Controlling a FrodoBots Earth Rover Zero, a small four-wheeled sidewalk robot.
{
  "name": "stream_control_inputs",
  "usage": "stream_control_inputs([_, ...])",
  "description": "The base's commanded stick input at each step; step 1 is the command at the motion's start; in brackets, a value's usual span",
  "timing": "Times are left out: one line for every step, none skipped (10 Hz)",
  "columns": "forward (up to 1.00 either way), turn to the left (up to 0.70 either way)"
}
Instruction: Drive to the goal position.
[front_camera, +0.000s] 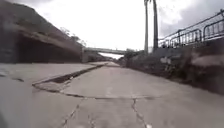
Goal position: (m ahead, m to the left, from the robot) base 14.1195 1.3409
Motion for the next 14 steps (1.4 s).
stream_control_inputs([1.00,0.00])
stream_control_inputs([1.00,0.00])
stream_control_inputs([1.00,0.00])
stream_control_inputs([1.00,0.00])
stream_control_inputs([1.00,0.00])
stream_control_inputs([1.00,0.00])
stream_control_inputs([1.00,0.00])
stream_control_inputs([1.00,0.00])
stream_control_inputs([1.00,0.00])
stream_control_inputs([1.00,0.00])
stream_control_inputs([1.00,0.00])
stream_control_inputs([1.00,0.00])
stream_control_inputs([1.00,0.00])
stream_control_inputs([1.00,0.00])
